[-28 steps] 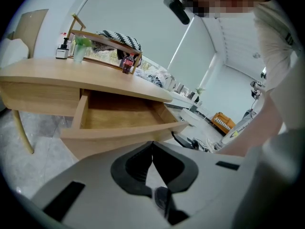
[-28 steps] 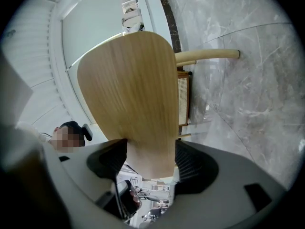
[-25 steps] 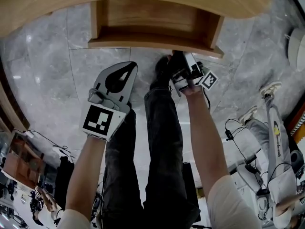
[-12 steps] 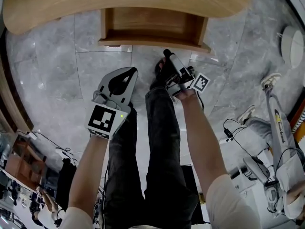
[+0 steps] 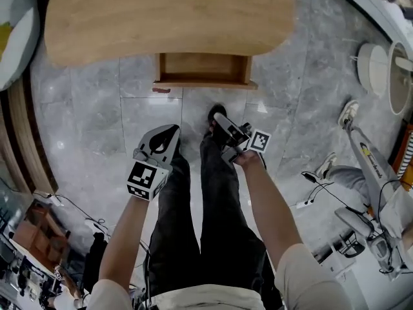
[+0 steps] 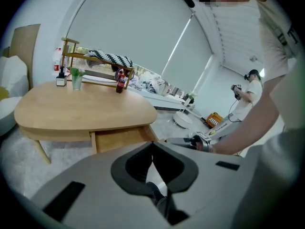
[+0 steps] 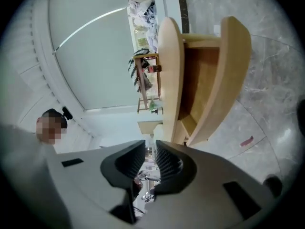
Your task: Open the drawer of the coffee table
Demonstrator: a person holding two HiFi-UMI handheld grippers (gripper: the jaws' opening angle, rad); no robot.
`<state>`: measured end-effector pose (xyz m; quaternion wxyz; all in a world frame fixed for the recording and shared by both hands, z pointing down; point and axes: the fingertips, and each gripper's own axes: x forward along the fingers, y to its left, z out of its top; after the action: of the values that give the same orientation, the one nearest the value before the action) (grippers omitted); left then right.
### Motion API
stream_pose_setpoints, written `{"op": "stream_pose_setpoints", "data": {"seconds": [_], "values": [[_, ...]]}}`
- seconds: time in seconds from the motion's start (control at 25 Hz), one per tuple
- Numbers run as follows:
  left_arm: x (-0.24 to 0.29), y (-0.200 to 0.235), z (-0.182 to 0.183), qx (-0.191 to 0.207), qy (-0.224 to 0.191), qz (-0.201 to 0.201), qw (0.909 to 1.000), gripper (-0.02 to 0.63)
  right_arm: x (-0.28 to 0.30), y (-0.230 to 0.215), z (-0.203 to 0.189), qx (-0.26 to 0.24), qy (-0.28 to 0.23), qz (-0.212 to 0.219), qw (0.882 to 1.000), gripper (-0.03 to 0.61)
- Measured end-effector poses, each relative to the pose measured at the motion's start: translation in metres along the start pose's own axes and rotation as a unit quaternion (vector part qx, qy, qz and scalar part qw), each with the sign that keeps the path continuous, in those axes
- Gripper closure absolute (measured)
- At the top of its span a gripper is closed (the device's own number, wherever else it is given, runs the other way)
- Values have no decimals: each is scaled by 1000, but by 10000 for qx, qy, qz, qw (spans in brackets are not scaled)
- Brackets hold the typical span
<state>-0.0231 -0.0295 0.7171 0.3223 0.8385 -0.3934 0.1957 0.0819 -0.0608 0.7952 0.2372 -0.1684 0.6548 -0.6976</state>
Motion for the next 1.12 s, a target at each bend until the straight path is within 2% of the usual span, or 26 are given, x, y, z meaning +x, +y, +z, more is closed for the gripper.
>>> {"op": "stream_pose_setpoints", "data": {"seconds": [0.08,0.24,0.52,0.72,0.88,1.0,1.12], "values": [[-22,-10,12,129,59,-91,9999,594,4,32,-10,-57,180,19,9998,521],[-54,-29,52,491,148,-189,9985,594,13,103,4,-312,174,125,9993,554],[-119,-58,111,685,16,-204,9974,594,26,205,-7,-790,-196,11,9967,560],[-156,-79,156,700,-104,-334,9969,594,38,272,-24,-1399,36,-186,9900,560],[-191,-96,189,703,-347,-424,9960,594,34,317,-54,-1919,385,-500,9794,560],[-219,-105,210,783,-552,-450,9944,594,30,348,-68,-2564,535,-743,9622,560],[-245,-114,224,847,-661,-469,9931,594,24,379,-73,-3075,449,-867,9465,560]]}}
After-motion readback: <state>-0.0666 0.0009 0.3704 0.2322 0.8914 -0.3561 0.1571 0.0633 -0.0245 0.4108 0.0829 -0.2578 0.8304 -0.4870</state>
